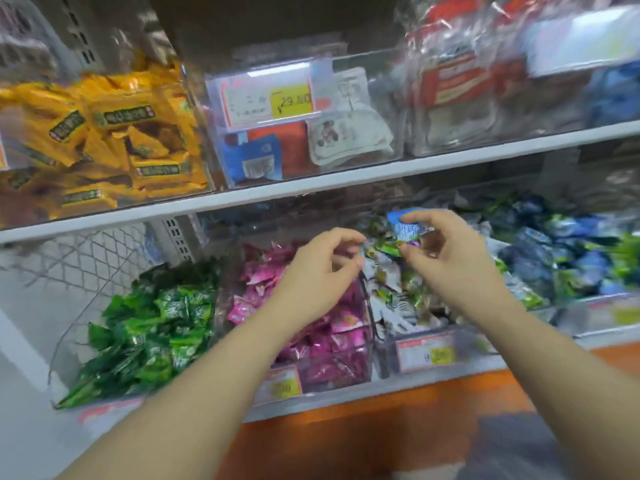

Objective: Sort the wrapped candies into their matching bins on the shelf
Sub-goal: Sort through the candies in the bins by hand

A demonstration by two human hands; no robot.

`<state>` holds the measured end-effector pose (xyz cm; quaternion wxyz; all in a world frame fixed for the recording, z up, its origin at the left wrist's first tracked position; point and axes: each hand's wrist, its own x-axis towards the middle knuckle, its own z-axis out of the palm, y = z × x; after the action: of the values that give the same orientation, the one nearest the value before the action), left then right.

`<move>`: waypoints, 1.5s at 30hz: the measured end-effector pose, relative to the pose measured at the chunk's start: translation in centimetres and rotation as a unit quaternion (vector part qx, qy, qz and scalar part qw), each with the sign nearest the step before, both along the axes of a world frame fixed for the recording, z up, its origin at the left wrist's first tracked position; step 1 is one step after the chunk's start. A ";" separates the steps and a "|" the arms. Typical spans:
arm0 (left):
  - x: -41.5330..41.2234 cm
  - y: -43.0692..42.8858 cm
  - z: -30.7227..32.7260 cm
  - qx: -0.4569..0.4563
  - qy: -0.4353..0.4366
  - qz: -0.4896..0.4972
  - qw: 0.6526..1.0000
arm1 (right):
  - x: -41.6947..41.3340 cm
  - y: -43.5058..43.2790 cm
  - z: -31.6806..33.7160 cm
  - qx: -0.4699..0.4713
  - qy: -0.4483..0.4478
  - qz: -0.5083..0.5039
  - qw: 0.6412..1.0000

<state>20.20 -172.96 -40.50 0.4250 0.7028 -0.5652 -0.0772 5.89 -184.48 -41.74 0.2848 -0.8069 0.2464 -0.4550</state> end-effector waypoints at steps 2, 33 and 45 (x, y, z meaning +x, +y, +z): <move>-1.5 -2.2 -0.3 0.006 -0.029 -0.008 1.000 | -2.3 -1.7 0.3 -0.025 0.002 -0.073 0.997; -1.6 -3.8 -0.3 0.027 -0.149 0.040 0.988 | -8.6 -8.2 -0.1 -0.011 0.169 -0.182 0.969; 7.8 14.9 -0.1 -0.030 -0.144 0.205 0.968 | 7.3 7.3 2.8 -0.016 0.173 0.159 0.972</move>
<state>28.04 -158.04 -40.56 0.3673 0.7943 -0.4659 0.1307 13.18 -177.21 -38.96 0.2936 -0.9066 0.1531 -0.2616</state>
